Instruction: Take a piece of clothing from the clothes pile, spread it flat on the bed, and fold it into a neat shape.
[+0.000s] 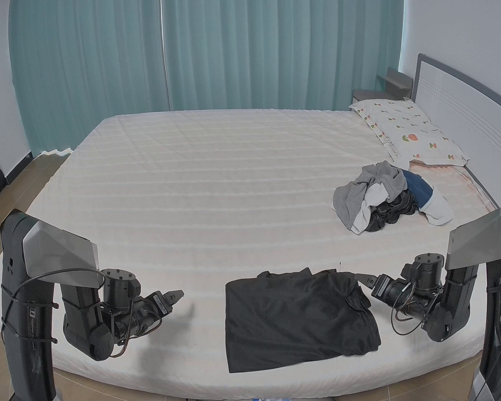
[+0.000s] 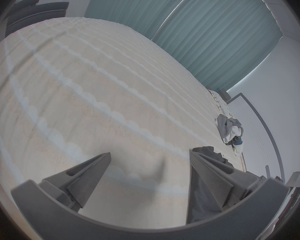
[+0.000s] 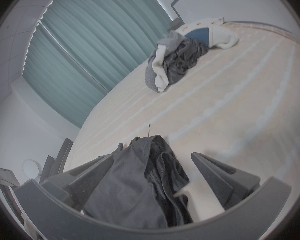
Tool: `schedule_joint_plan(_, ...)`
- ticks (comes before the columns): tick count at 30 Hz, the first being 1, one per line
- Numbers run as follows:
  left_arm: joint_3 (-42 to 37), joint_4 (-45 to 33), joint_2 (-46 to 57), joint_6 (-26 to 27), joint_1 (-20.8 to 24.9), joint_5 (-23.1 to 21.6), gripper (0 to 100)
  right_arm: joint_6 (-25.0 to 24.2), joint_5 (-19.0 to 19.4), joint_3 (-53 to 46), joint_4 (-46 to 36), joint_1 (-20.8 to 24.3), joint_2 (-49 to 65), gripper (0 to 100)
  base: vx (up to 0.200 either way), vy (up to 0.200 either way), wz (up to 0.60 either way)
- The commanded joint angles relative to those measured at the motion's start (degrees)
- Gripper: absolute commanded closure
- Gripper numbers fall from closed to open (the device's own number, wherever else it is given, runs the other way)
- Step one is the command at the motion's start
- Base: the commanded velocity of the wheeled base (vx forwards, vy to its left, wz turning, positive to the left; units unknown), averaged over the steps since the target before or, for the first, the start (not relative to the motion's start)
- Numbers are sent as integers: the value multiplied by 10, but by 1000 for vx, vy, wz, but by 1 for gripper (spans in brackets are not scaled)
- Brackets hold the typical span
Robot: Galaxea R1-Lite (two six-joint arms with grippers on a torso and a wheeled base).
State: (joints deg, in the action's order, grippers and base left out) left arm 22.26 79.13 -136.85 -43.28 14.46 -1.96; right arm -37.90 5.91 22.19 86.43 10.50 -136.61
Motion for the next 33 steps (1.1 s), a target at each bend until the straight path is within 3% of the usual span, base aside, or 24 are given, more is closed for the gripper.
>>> schedule_joint_plan(1,0,1,-2,0,0,0,0,-9,2,30,-1,13,-52,0,0,0,0)
schedule_joint_plan(16,0,1,-5,2,3,2,0,-64,35,58,-2,28,-33,0,0,0,0)
schedule_joint_plan(25,1,1,-5,2,3,2,0,-65,46,87,-17,33,-55,0,0,0,0)
schedule_joint_plan(26,0,1,-5,2,3,2,0,-65,46,96,-22,32,-56,100,0,0,0)
schedule_joint_plan(33,0,1,-5,2,3,2,0,-66,45,109,-42,29,-56,100,0,0,0)
